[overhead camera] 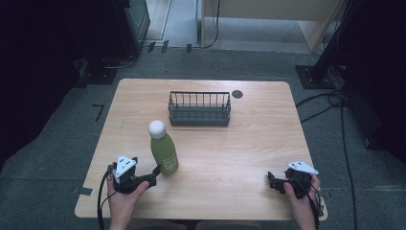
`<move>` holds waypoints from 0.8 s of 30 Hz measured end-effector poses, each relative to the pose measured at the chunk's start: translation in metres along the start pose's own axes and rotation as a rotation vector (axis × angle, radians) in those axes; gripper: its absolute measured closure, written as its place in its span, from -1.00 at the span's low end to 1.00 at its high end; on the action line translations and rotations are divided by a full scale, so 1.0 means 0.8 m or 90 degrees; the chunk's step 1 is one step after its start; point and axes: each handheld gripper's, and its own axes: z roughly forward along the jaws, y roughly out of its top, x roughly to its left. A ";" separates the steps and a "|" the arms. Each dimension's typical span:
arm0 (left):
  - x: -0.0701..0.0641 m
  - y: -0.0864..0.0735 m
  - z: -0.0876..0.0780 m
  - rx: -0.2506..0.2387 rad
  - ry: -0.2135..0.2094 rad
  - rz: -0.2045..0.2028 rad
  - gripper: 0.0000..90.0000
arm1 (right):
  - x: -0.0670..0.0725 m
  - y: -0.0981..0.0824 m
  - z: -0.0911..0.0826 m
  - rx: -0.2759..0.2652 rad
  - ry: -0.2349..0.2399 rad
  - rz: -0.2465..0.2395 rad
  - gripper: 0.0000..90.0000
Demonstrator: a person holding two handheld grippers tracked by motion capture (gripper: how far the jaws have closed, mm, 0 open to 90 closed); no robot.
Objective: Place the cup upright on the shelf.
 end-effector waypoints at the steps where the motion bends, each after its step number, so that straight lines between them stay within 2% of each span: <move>1: -0.001 0.000 0.000 -0.001 -0.006 0.002 -0.84 | 0.000 0.000 0.000 0.000 0.000 0.000 -1.00; 7: -0.007 0.002 0.005 0.003 -0.020 0.016 -0.84 | 0.000 0.000 0.000 0.000 0.000 0.000 -1.00; 13: -0.019 0.014 0.015 -0.003 -0.042 0.028 -0.83 | 0.000 0.000 0.000 0.000 0.000 0.000 -1.00; 18: -0.027 0.022 0.024 -0.012 -0.052 0.020 -0.82 | 0.000 0.000 0.000 0.000 0.000 0.000 -1.00; 24: -0.035 0.026 0.033 -0.018 -0.051 0.016 -0.68 | 0.000 0.000 0.000 0.000 0.000 0.000 -1.00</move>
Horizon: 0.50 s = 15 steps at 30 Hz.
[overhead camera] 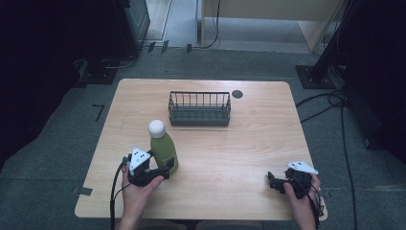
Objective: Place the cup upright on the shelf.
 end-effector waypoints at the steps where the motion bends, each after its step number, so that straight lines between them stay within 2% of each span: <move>1: 0.000 0.000 0.000 0.000 0.000 0.000 -0.67 | 0.000 0.000 0.000 0.000 0.000 0.000 -1.00; 6: -0.001 0.001 0.004 0.003 0.002 -0.007 -0.63 | 0.000 0.000 0.000 0.000 0.000 0.000 -1.00; 15: -0.002 0.001 0.007 -0.003 0.004 0.004 -0.63 | 0.000 0.000 0.000 0.000 0.000 0.000 -1.00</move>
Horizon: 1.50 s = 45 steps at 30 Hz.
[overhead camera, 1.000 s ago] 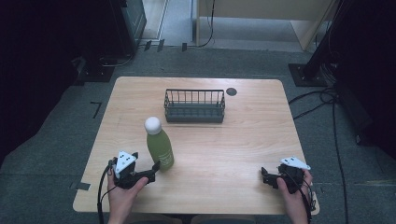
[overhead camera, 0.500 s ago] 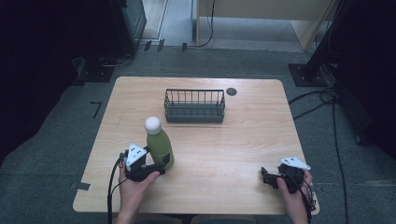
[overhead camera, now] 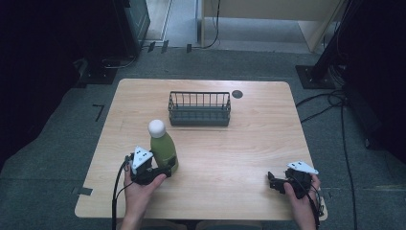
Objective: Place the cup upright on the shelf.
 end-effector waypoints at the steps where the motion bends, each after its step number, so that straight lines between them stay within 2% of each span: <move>1: 0.000 0.000 0.000 0.000 0.000 0.000 -0.63 | 0.000 0.000 0.000 0.000 0.000 0.000 -1.00; 4: -0.001 -0.001 0.005 0.009 0.008 0.005 -0.64 | 0.000 0.000 0.000 0.000 0.000 0.000 -1.00; 7: -0.003 -0.001 0.005 0.001 0.016 0.010 -0.63 | 0.000 0.000 0.000 0.000 0.000 -0.001 -1.00; 10: -0.009 -0.001 0.004 -0.014 0.042 0.027 -0.58 | 0.000 0.000 0.000 0.000 0.000 0.000 -1.00; 11: -0.009 -0.001 0.004 -0.014 0.042 0.027 -0.56 | 0.000 0.000 0.000 0.000 0.000 0.000 -1.00; 12: -0.010 -0.001 0.003 -0.019 0.055 0.040 -0.54 | 0.000 0.000 0.000 0.000 0.000 0.000 -1.00; 13: -0.011 0.000 0.002 -0.023 0.064 0.037 -0.54 | 0.000 0.000 0.000 0.000 0.000 0.000 -1.00; 17: -0.010 -0.002 0.000 -0.032 0.067 0.032 -0.53 | 0.000 0.000 0.000 0.000 0.000 0.001 -1.00; 23: -0.012 -0.003 0.000 -0.035 0.070 0.038 -0.53 | 0.000 0.000 0.000 0.000 0.000 0.000 -1.00; 26: -0.008 -0.001 0.000 -0.040 0.064 0.018 -0.53 | 0.000 0.000 0.000 0.000 0.000 0.000 -1.00; 29: -0.006 0.000 -0.001 -0.043 0.068 0.015 -0.53 | 0.000 0.000 0.000 0.000 0.000 0.000 -1.00; 35: -0.006 0.001 -0.003 -0.046 0.071 0.023 -0.53 | 0.000 0.000 0.000 0.000 0.000 -0.001 -1.00; 38: -0.010 0.010 -0.004 -0.047 0.074 0.040 -0.53 | 0.000 0.000 0.000 0.000 0.000 -0.001 -1.00; 43: -0.010 0.024 -0.002 -0.056 0.065 0.037 -0.53 | 0.000 0.000 0.000 0.000 0.000 -0.001 -1.00; 45: -0.010 0.036 0.000 -0.061 0.060 0.040 -0.53 | 0.000 0.000 0.000 0.000 0.000 -0.001 -1.00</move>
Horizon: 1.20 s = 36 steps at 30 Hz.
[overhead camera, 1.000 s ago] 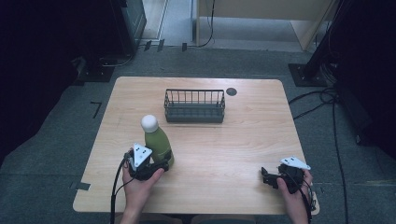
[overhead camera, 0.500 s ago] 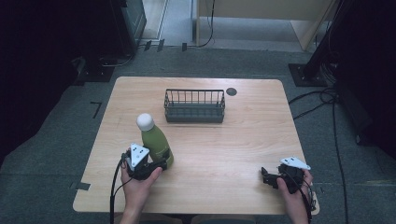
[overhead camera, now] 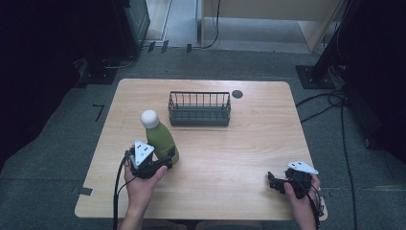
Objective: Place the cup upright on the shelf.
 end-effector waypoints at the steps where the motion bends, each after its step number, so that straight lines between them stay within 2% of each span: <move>1: 0.000 0.000 0.000 0.000 0.000 0.000 -0.53 | 0.000 0.000 0.000 0.000 0.000 0.000 -1.00; 6: 0.000 0.031 0.009 -0.012 -0.001 0.016 -0.53 | 0.000 0.000 0.000 0.000 0.000 -0.001 -1.00; 8: 0.000 0.036 0.011 -0.016 -0.003 0.014 -0.53 | 0.000 0.000 0.000 0.000 0.000 0.000 -1.00; 9: -0.001 0.047 0.015 -0.021 -0.006 0.014 -0.53 | 0.000 0.000 0.000 0.000 0.000 0.000 -1.00; 10: -0.001 0.047 0.015 -0.021 -0.006 0.014 -0.53 | 0.000 0.000 0.000 0.000 0.000 0.000 -1.00; 11: -0.002 0.058 0.019 -0.025 -0.007 0.018 -0.53 | 0.000 0.000 0.000 0.000 0.000 0.000 -1.00; 13: -0.003 0.064 0.022 -0.027 -0.007 0.021 -0.53 | 0.000 0.000 0.000 0.000 0.000 0.000 -1.00; 16: -0.006 0.083 0.034 -0.027 -0.011 0.026 -0.53 | 0.000 0.000 0.000 0.000 0.000 0.001 -1.00; 22: -0.010 0.107 0.049 -0.028 -0.014 0.043 -0.53 | 0.000 0.000 0.000 0.000 0.000 0.002 -1.00; 28: -0.008 0.127 0.066 -0.028 -0.016 0.043 -0.53 | 0.000 0.000 0.000 0.000 0.000 0.002 -1.00; 36: 0.000 0.155 0.091 -0.028 -0.003 0.047 -0.53 | 0.000 0.000 0.000 0.000 0.000 0.001 -1.00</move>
